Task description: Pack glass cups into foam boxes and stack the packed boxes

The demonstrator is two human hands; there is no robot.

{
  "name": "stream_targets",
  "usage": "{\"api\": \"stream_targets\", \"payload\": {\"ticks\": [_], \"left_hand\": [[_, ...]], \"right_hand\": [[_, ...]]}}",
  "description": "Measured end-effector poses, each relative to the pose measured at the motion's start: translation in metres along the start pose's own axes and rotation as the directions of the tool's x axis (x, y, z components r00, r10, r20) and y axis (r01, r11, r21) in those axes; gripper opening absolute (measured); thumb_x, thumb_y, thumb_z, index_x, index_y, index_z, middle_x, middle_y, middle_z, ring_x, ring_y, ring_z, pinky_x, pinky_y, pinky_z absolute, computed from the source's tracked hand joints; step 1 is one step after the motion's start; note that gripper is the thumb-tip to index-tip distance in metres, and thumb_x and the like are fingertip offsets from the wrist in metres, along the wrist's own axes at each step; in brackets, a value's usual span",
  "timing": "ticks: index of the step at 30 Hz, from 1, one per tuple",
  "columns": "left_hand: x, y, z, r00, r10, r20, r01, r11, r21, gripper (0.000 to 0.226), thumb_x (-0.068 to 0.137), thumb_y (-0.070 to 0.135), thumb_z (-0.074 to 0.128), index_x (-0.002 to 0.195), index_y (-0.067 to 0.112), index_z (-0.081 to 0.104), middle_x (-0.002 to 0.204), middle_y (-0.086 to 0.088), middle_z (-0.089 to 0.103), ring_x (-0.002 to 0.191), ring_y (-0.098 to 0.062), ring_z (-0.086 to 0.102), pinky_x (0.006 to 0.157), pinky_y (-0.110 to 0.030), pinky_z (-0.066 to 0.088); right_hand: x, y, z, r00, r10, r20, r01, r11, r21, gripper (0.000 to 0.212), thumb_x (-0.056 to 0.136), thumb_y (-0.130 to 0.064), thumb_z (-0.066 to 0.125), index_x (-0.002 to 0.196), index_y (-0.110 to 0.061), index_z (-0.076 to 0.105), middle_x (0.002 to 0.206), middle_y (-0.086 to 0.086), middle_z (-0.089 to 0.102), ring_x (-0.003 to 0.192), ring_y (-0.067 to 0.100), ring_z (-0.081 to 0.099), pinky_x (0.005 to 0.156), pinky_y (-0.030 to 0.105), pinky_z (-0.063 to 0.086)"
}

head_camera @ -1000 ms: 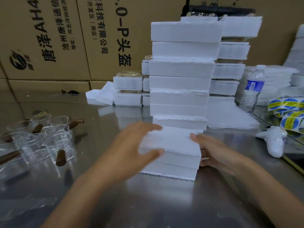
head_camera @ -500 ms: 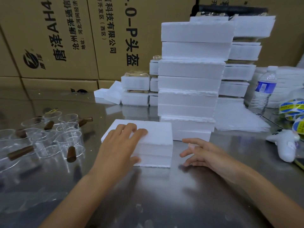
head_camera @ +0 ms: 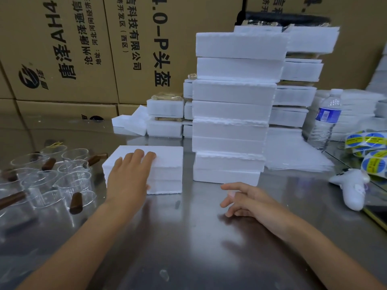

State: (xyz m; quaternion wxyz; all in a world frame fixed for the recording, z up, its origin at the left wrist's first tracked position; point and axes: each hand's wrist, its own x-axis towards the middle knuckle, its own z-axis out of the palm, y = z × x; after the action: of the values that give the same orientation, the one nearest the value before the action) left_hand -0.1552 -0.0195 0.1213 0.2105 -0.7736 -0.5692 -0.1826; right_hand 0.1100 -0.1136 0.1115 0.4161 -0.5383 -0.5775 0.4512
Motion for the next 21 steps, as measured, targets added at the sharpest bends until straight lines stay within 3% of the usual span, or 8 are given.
{"api": "stream_targets", "payload": {"ticks": [4,10,21], "left_hand": [[0.022,0.004,0.006,0.997,-0.053,0.056,0.049,0.997,0.067,0.071,0.085,0.022,0.068,0.141,0.021,0.024,0.137,-0.001,0.036,0.128,-0.021,0.038,0.109,-0.032,0.025],[0.052,0.018,0.022,0.995,-0.06,0.083,0.051,0.993,0.104,0.069,0.082,0.017,0.07,0.137,0.017,0.027,0.128,-0.002,0.04,0.118,-0.021,0.043,0.101,-0.029,0.032],[0.087,0.02,0.04,0.988,-0.005,0.154,-0.017,0.989,0.144,0.079,0.084,0.018,0.068,0.142,0.017,0.015,0.141,-0.005,0.03,0.136,-0.025,0.028,0.116,-0.044,0.013]], "right_hand": [[0.0,-0.001,0.0,1.0,-0.003,0.005,0.003,1.0,-0.016,0.021,0.091,-0.031,0.056,0.111,-0.028,0.061,0.087,-0.004,0.072,0.077,0.012,0.067,0.076,0.021,0.047],[0.004,0.002,0.003,1.0,-0.011,0.018,0.012,0.998,-0.055,0.019,0.092,-0.03,0.056,0.11,-0.029,0.06,0.085,-0.006,0.072,0.073,0.008,0.065,0.069,0.014,0.045],[0.008,0.007,-0.002,0.999,-0.038,0.035,0.038,0.999,-0.004,0.037,0.074,-0.042,0.059,0.108,-0.026,0.062,0.086,-0.002,0.072,0.075,0.01,0.065,0.071,0.015,0.048]]}}
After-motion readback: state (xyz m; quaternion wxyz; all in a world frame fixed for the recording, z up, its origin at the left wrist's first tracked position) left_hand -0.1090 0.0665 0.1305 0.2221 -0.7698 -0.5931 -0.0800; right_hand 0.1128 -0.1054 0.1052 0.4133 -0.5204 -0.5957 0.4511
